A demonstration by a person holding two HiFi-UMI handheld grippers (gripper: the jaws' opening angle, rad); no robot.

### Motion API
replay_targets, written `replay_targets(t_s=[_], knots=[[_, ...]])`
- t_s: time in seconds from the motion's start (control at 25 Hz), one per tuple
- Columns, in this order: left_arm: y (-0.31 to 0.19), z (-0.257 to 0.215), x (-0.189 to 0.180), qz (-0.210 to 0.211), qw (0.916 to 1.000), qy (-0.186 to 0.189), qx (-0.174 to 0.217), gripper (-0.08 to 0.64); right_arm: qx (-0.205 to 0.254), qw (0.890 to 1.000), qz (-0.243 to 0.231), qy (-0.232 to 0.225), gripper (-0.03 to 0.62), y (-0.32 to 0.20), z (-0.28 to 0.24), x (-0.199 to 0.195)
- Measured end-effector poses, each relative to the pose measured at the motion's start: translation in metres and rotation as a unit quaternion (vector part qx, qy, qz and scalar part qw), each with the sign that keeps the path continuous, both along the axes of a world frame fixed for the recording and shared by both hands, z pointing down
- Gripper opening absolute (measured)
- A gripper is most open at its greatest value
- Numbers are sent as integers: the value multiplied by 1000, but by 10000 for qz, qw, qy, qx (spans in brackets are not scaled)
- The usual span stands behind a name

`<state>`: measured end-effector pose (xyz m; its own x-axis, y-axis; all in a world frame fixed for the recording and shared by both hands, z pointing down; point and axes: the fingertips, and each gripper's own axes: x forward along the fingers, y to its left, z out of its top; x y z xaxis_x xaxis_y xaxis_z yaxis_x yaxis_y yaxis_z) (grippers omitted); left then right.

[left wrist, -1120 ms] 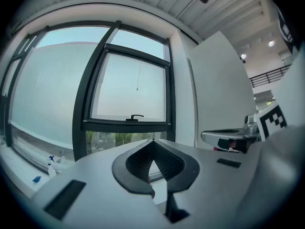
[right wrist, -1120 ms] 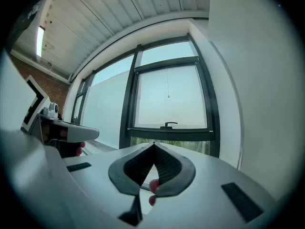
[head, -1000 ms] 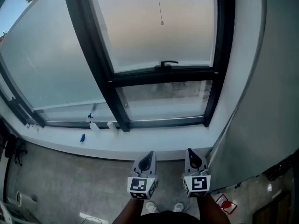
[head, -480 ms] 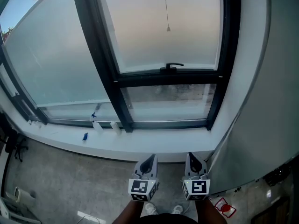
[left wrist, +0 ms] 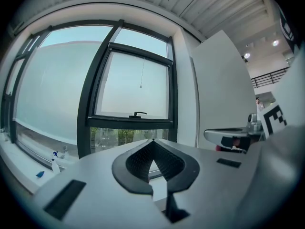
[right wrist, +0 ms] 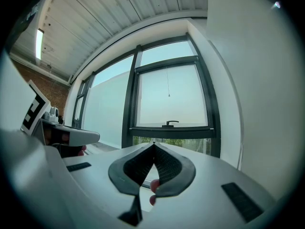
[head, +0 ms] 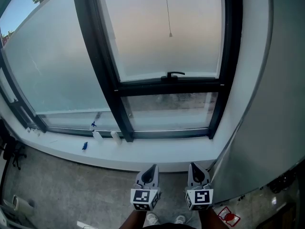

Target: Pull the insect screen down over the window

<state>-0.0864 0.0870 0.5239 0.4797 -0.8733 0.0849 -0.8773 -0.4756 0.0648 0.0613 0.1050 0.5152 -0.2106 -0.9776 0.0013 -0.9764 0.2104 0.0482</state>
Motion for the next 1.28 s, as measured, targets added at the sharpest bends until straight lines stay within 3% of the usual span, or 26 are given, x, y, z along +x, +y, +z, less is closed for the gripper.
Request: replay_targets(t_s=[0.64, 1.04, 1.28], knots=[[1, 2, 0, -186, 9998, 65, -57, -3, 34, 9999, -100, -49, 3, 2, -1, 4], [8, -10, 18, -257, 9996, 40, 107, -3, 60, 9998, -162, -74, 3, 10, 2, 16], [2, 6, 22, -63, 9999, -81, 87, -3, -52, 9998, -170, -57, 3, 3, 14, 12]])
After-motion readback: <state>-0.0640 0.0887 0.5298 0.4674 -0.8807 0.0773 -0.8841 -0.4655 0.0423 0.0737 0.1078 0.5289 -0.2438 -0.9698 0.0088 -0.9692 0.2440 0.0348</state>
